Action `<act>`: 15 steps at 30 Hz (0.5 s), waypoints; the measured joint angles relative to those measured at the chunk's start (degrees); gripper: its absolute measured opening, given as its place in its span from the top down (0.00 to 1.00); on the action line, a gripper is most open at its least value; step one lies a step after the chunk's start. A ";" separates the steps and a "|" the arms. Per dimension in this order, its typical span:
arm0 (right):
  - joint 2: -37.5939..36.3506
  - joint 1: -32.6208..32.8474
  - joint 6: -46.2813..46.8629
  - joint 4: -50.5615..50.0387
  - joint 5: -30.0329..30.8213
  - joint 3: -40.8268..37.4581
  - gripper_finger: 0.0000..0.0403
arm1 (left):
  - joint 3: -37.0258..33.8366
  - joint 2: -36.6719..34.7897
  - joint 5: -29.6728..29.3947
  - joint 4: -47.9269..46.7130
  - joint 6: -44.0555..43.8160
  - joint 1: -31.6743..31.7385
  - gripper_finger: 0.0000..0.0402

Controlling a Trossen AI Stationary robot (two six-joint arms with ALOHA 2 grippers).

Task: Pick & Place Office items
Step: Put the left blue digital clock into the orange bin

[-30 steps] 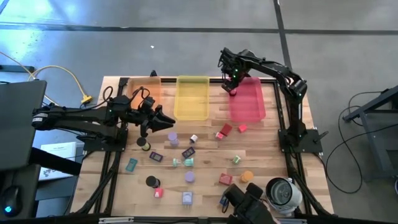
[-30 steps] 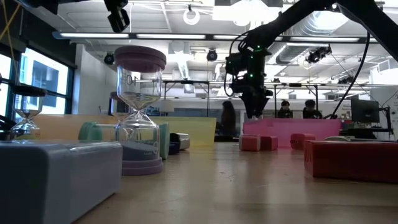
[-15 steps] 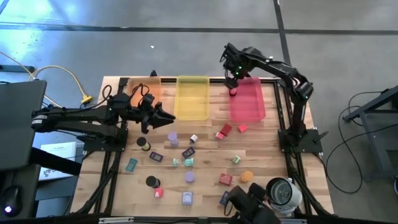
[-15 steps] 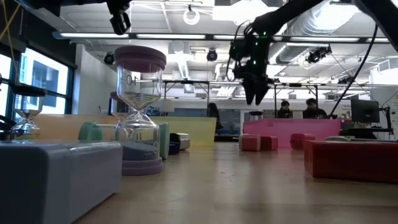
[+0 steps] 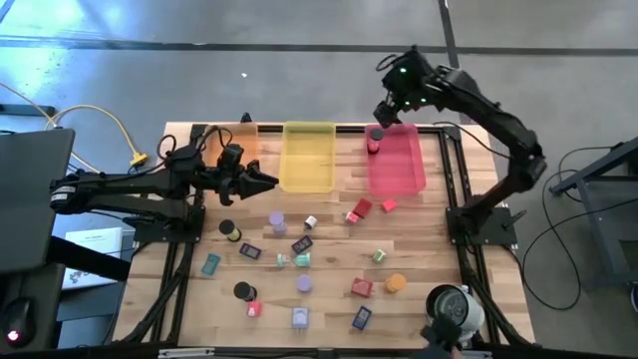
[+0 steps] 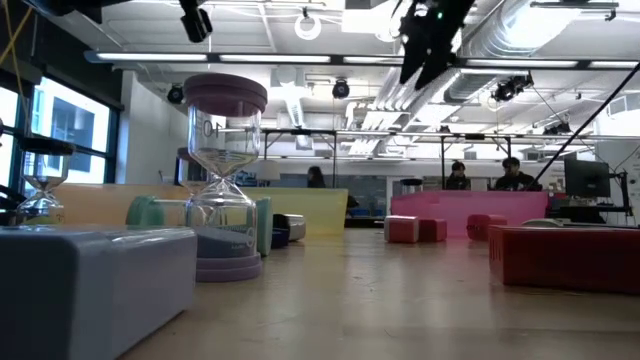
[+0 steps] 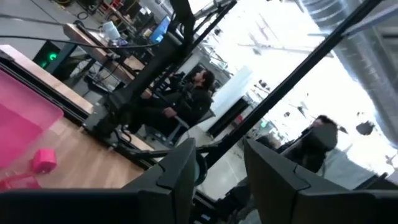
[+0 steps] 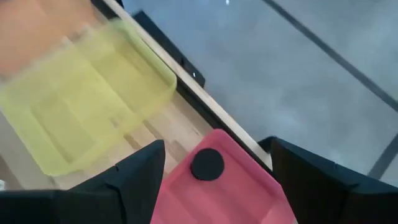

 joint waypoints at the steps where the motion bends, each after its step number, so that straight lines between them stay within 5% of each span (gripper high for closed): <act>1: -0.94 0.36 0.59 0.04 0.04 0.00 0.30 | 0.00 0.02 0.34 -0.14 0.49 -0.03 0.64; 10: -6.24 4.41 4.12 -1.12 -0.02 0.00 0.30 | 0.00 0.00 4.29 -0.03 -2.37 -0.07 0.29; 15: -7.51 6.91 4.41 -2.50 -2.81 0.00 0.30 | 0.00 0.00 10.22 1.45 -8.75 0.12 0.21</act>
